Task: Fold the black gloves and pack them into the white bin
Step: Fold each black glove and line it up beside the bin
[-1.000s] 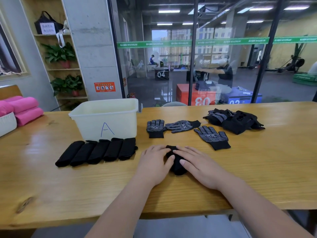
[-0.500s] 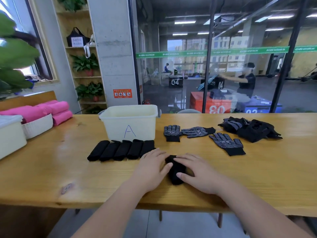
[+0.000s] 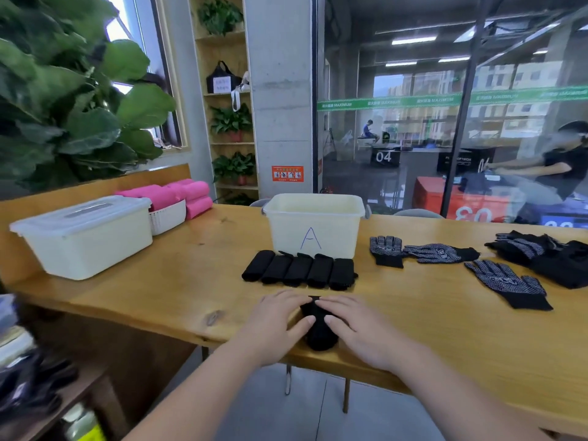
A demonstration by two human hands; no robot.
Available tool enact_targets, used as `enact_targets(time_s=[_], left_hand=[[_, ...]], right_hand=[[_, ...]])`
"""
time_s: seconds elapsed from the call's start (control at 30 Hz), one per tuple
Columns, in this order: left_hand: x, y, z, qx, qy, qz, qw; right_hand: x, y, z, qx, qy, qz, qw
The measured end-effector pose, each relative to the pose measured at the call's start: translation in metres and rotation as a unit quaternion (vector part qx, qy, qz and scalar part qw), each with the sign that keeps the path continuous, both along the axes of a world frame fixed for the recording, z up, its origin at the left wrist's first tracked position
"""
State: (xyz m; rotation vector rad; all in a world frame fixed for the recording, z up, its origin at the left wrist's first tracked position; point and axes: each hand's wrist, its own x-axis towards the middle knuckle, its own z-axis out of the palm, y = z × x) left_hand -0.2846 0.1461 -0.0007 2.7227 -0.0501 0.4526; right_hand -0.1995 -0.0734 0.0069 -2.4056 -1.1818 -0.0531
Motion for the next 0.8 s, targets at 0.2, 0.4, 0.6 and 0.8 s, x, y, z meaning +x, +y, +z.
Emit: enact_targets(time_s=[0.2, 0.4, 0.6, 0.8], left_hand=[[-0.025, 0.043, 0.001, 0.008, 0.017, 0.066, 0.998], [-0.036, 0.094, -0.002, -0.017, 0.038, 0.110, 0.993], [-0.042, 0.134, 0.002, -0.053, 0.072, 0.138, 0.986], [-0.040, 0.151, 0.003, -0.099, 0.066, 0.137, 0.983]], right_hand=[[-0.009, 0.046, 0.003, -0.020, -0.010, 0.019, 1.000], [-0.018, 0.092, 0.002, 0.010, 0.021, -0.005, 1.000], [-0.015, 0.132, -0.008, 0.021, -0.010, -0.012, 1.000], [-0.007, 0.160, -0.009, -0.018, -0.043, -0.037, 0.998]])
